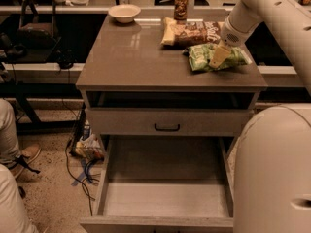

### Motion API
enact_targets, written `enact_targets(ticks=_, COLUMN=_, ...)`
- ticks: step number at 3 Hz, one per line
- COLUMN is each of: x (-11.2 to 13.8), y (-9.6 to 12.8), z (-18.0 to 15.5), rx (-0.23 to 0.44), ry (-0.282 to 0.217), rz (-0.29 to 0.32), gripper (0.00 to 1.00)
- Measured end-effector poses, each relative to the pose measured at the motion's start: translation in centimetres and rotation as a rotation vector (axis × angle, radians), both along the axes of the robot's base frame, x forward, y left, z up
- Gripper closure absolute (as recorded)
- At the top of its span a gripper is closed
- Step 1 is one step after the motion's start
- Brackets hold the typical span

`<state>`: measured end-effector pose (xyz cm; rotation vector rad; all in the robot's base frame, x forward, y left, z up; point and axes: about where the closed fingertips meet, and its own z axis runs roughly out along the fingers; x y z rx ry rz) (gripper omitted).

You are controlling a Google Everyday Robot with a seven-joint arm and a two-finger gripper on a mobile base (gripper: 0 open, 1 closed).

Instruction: Place green jalapeno chip bag into middle drawer

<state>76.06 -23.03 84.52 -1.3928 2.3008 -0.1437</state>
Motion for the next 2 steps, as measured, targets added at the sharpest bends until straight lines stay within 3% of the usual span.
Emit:
enact_targets(ticks=1, x=-0.2, y=0.3, z=-0.2, rx=0.000, ry=0.005, rz=0.020, gripper=0.64)
enact_targets(ticks=2, x=-1.3, y=0.7, z=1.2, rx=0.011, ry=-0.030, rz=0.059, gripper=0.87)
